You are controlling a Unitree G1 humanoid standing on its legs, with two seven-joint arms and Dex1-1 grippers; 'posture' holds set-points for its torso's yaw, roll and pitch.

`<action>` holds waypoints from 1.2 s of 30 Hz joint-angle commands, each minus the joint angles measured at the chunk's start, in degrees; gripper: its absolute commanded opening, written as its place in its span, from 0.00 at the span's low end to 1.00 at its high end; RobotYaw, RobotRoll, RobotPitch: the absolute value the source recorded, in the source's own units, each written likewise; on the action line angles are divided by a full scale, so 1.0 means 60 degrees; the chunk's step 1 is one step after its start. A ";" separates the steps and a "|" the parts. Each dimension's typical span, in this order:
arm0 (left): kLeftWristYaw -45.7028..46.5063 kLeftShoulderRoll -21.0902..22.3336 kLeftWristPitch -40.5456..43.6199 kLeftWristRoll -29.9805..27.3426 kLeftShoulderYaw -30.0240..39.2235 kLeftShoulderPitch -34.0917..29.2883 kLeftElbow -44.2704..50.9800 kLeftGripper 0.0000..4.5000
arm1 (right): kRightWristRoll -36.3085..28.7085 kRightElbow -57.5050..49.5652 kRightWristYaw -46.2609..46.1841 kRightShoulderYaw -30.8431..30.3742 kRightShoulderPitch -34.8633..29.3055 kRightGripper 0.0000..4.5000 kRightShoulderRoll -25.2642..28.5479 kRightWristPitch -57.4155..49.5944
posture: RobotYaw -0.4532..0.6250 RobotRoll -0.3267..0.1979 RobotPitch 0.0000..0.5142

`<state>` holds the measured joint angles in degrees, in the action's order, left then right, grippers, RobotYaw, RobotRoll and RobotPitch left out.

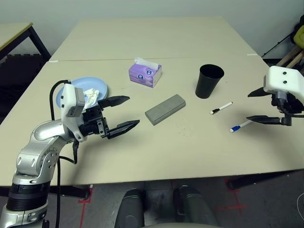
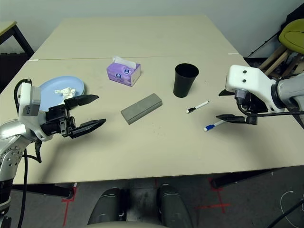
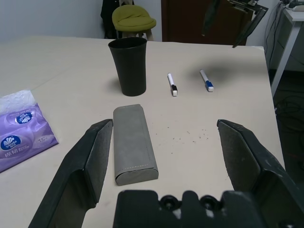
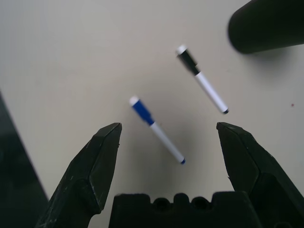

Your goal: Organize and tidy the items on the table.

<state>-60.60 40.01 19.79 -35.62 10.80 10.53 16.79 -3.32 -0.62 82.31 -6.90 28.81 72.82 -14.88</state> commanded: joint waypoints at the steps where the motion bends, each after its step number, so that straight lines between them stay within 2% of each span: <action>1: 0.0025 0.0109 -0.0068 0.0134 -0.0014 0.0079 -0.0178 0.99 | 0.0708 0.0787 0.0549 -0.0627 0.0387 1.00 0.0061 0.1060 | 0.44 0.62 0.20; 4: 0.0031 0.0121 -0.0052 0.0133 -0.0041 0.0121 -0.0179 0.99 | 0.1610 0.1832 0.0905 -0.1371 0.1295 1.00 -0.0297 0.2425 | 0.44 0.62 0.20; 9: 0.0105 0.0151 0.0007 0.0097 -0.0065 0.0144 -0.0113 0.99 | 0.2750 0.3394 0.1497 -0.2536 0.2880 1.00 -0.1427 0.4606 | 0.46 0.62 0.21; 15: 0.0215 0.0184 0.0071 0.0064 -0.0074 0.0080 0.0056 0.99 | 0.3455 0.4656 0.1699 -0.3626 0.3862 1.00 -0.2343 0.6137 | 0.48 0.62 0.21; 23: 0.0275 0.0241 0.0103 0.0025 -0.0024 -0.0008 0.0189 0.99 | 0.3625 0.4737 0.1699 -0.4312 0.3745 1.00 -0.2572 0.6881 | 0.49 0.62 0.20; 36: 0.0167 0.0249 0.0043 0.0058 -0.0127 0.0068 0.0089 0.99 | 0.4467 0.4606 0.1109 -0.4175 0.2771 1.00 -0.2997 0.6913 | 0.48 0.62 0.21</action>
<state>-59.10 40.81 20.05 -35.64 10.60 10.87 17.12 22.78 27.09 89.50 -31.95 45.99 55.04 26.37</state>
